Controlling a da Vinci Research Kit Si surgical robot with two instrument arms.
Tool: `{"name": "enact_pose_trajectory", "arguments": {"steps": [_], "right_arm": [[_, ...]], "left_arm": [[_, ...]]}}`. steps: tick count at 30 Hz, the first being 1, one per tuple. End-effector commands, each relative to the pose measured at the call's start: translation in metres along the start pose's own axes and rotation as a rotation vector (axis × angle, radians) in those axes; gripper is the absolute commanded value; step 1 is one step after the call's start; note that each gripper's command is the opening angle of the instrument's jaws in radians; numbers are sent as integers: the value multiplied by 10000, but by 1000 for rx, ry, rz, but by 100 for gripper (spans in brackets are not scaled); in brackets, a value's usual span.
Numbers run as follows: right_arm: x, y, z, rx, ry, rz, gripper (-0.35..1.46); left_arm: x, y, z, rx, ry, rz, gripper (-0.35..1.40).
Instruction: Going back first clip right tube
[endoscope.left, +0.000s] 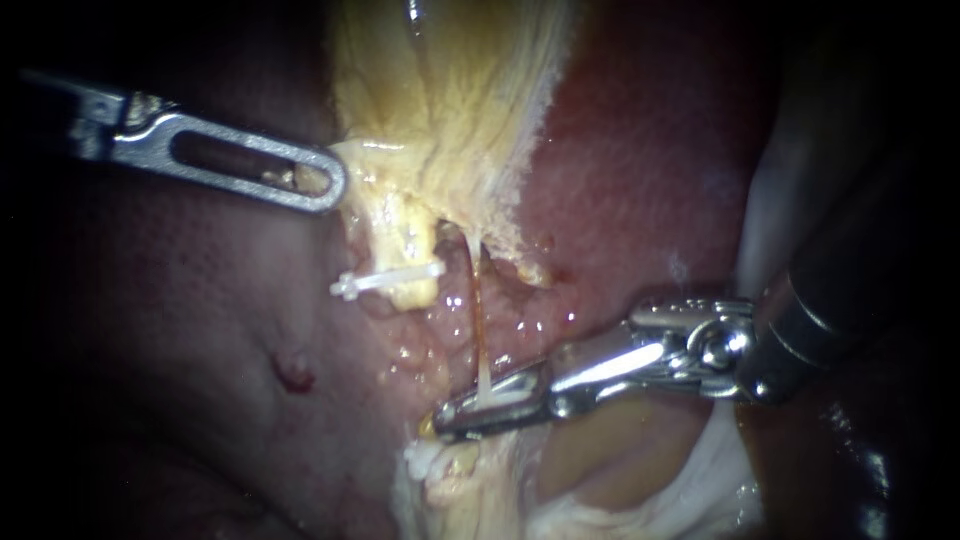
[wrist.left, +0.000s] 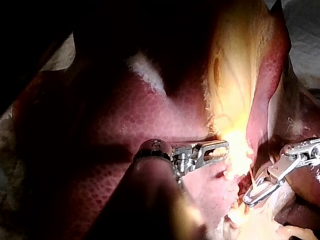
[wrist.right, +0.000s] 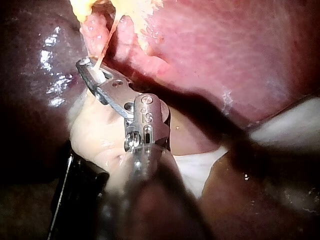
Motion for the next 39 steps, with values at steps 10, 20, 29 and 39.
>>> {"name": "enact_pose_trajectory", "arguments": {"steps": [10, 20, 29, 39], "right_arm": [[-1, 0, 2, 20, 32, -10, -9], [6, 1, 11, 44, 138, -38, 47], [9, 17, 8, -75, 197, -218, 50], [3, 22, -12, -155, 192, -355, 50]], "left_arm": [[1, -2, -1, -1, 0, -1, -35], [1, -3, -1, -1, 0, -1, -35], [1, -3, -1, -2, -1, -1, -35], [2, -3, -1, -2, -1, -1, -35]]}}
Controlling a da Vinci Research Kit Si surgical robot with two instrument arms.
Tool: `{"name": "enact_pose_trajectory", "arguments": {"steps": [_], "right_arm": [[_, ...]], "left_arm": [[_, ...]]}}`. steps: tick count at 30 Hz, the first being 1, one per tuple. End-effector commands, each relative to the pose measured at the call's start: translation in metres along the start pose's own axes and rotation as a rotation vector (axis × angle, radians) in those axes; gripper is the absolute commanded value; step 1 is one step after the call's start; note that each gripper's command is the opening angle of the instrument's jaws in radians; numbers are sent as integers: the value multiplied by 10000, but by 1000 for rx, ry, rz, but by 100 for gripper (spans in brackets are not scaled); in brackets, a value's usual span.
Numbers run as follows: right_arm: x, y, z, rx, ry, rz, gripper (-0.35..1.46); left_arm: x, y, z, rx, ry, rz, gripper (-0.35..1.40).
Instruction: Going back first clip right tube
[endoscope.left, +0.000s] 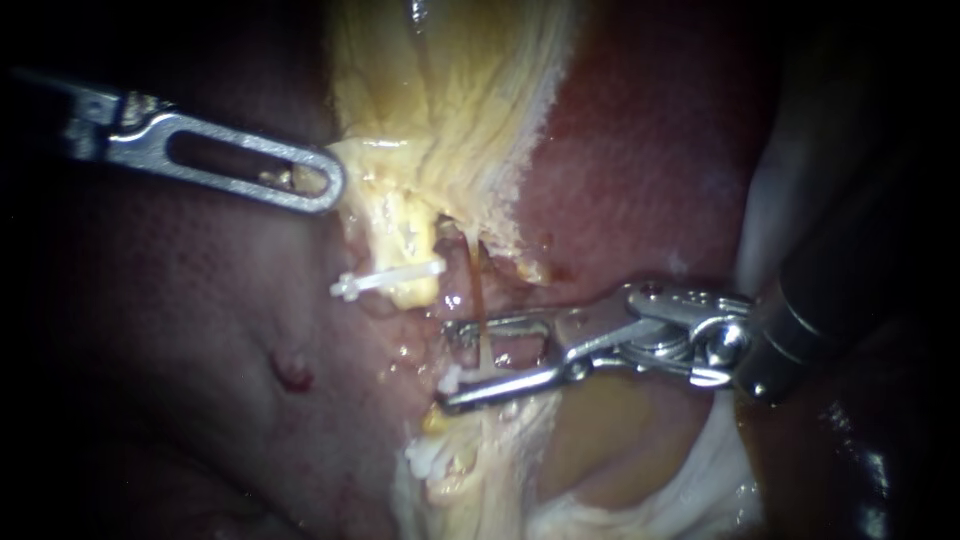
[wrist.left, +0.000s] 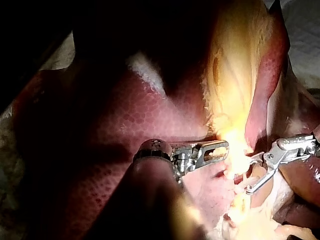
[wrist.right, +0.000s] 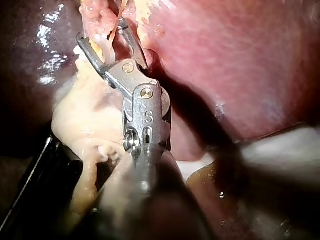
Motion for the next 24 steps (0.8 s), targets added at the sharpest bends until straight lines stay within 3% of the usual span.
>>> {"name": "enact_pose_trajectory", "arguments": {"steps": [1, 6, 12, 24], "right_arm": [[3, -1, -6, -6, -4, -24, 50], [21, -7, -43, -32, -1, -152, 50], [40, -11, -84, -43, 0, -237, 50], [39, -16, -104, -30, -1, -246, 50]], "left_arm": [[0, 0, 0, 0, 0, 1, -35], [1, 1, -1, 0, 1, 1, -35], [1, 1, 0, 0, 0, 1, -35], [11, 6, 14, 1, 2, 7, -35]]}}
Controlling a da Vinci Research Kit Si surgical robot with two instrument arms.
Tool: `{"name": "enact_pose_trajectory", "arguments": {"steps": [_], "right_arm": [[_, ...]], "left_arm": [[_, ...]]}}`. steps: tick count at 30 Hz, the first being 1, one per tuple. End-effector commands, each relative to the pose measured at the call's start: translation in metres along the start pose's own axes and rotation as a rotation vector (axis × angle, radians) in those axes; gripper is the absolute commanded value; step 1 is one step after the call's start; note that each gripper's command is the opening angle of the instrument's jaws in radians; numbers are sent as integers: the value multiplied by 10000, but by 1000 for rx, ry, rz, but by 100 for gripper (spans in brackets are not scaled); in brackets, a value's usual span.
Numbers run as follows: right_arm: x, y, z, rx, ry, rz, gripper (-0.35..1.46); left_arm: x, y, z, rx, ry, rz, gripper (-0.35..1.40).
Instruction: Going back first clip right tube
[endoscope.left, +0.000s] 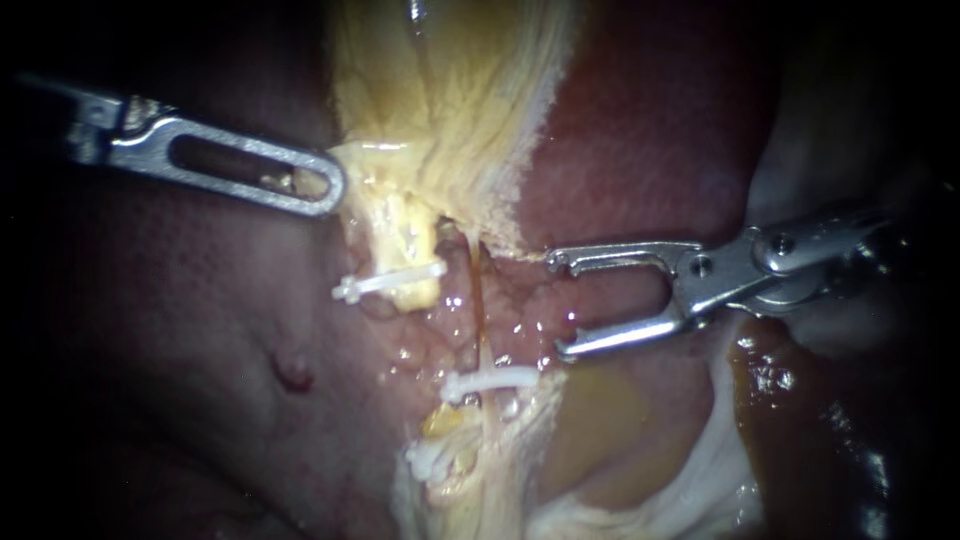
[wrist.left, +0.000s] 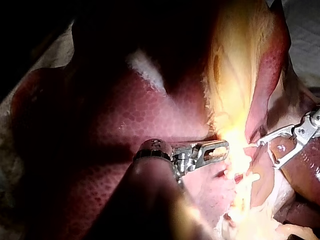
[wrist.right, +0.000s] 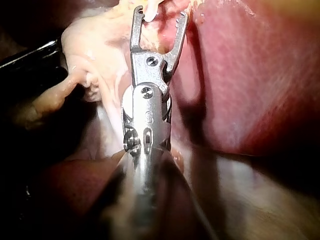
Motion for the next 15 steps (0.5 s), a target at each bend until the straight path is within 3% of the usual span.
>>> {"name": "enact_pose_trajectory", "arguments": {"steps": [1, 15], "right_arm": [[1, 0, -2, 1, 0, 0, 50], [8, -4, -24, -1, 1, 0, 50]], "left_arm": [[2, 1, 3, 2, 2, 2, -35], [26, 22, 57, 16, 32, 23, -35]]}}
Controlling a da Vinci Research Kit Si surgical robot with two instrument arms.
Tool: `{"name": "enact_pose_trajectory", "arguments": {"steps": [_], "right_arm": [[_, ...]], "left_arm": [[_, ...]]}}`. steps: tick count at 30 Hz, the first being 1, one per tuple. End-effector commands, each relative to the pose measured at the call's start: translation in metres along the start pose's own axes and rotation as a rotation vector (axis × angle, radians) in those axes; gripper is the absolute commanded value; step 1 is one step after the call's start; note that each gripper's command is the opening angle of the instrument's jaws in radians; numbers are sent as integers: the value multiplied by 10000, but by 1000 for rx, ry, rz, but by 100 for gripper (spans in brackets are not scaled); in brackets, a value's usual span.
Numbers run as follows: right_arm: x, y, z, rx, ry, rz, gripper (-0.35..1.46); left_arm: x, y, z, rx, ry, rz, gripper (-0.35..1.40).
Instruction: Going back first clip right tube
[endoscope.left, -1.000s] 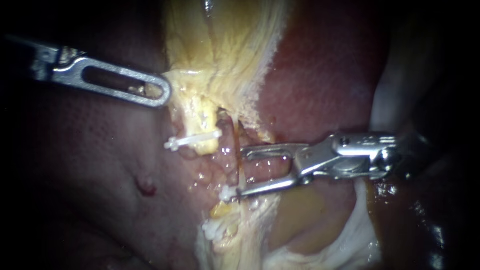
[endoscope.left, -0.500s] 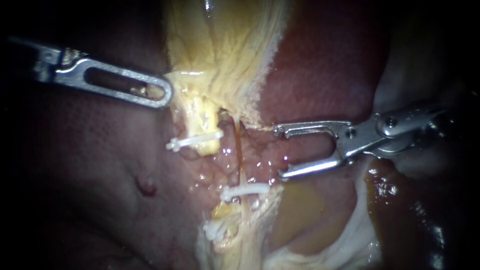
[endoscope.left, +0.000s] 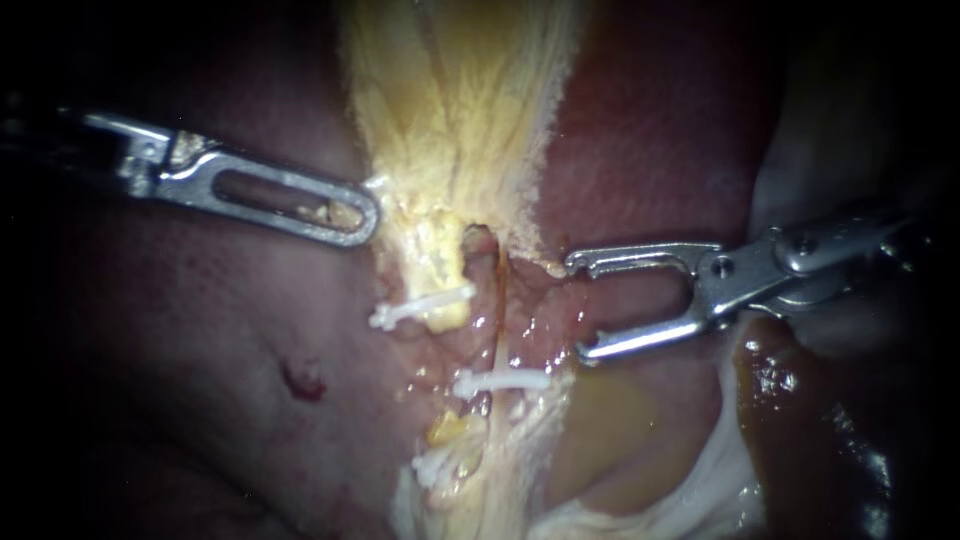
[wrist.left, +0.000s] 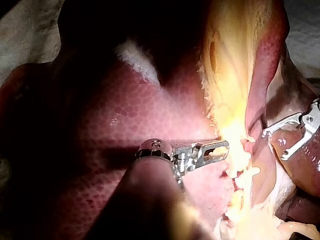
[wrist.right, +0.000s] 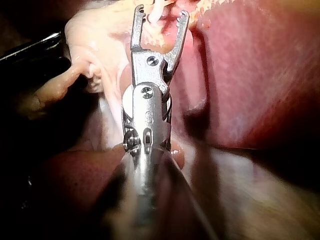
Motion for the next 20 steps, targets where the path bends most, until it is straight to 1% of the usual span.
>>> {"name": "enact_pose_trajectory", "arguments": {"steps": [1, 5, 8, 11, 20], "right_arm": [[1, 0, -2, -2, 0, -4, 50], [4, 0, -8, -7, 0, -6, 50], [5, 0, -9, -8, 0, -5, 50], [5, -1, -10, -8, 0, -5, 50], [6, -2, -10, -8, 0, -5, 50]], "left_arm": [[0, 2, 4, -1, 5, 6, -35], [3, 8, 18, -2, 13, 11, -35], [6, 10, 25, -3, 20, 14, -35], [7, 11, 28, -3, 24, 15, -35], [6, 13, 28, -4, 28, 16, -35]]}}
